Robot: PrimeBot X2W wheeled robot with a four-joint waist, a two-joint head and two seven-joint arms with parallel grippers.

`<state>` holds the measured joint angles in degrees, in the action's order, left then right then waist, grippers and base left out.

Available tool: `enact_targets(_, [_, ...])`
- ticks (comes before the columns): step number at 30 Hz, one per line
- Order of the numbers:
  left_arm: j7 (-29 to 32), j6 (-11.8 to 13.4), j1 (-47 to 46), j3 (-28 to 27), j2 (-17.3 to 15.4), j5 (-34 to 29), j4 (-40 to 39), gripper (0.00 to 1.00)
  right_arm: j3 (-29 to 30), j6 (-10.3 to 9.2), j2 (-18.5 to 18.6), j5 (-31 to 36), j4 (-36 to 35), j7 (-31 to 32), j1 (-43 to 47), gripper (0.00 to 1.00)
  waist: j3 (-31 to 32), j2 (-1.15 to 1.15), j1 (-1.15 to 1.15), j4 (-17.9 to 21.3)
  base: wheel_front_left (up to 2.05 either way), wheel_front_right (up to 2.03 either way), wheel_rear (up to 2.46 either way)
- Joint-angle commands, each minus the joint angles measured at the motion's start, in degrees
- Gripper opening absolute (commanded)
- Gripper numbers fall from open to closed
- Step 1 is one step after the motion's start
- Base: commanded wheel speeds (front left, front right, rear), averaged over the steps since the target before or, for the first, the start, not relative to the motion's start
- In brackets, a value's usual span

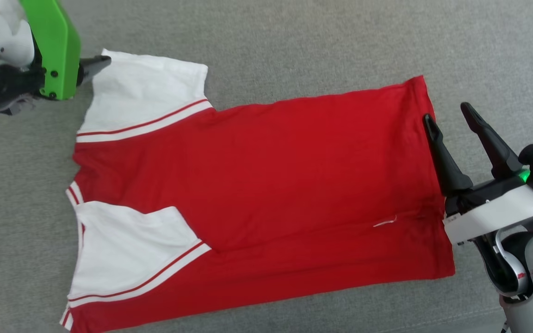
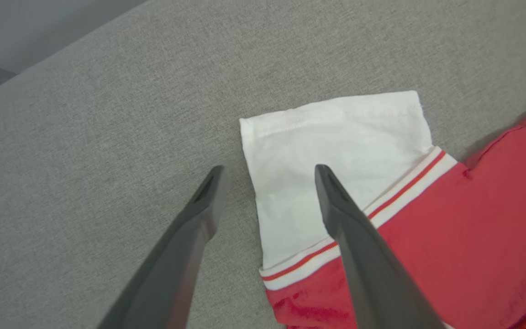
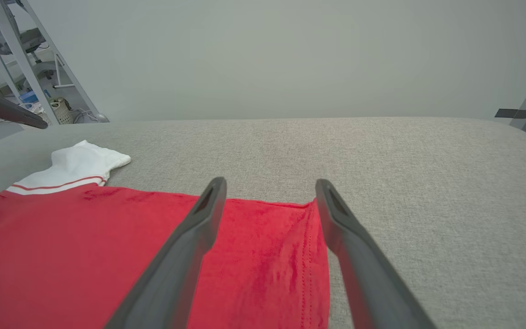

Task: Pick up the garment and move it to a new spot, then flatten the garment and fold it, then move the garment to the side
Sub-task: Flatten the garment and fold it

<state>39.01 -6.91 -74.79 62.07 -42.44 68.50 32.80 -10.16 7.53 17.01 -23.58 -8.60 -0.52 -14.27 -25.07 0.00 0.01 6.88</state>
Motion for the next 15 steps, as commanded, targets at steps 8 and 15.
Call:
enact_targets(8, [3.24,-0.37,-3.61,2.40,2.27,-2.36,6.24,1.00,-1.85,-0.04,-0.20,0.26,0.68,-1.18,-4.08,1.00,-8.42,0.00,-0.01,4.06,0.00,0.00,0.00])
enact_targets(15, [4.35,-0.54,-1.38,6.26,2.23,-3.61,8.24,0.06,-1.81,-0.04,0.35,-0.34,1.48,-1.81,-5.17,1.00,-8.18,0.00,-0.01,3.90,0.00,0.00,0.00])
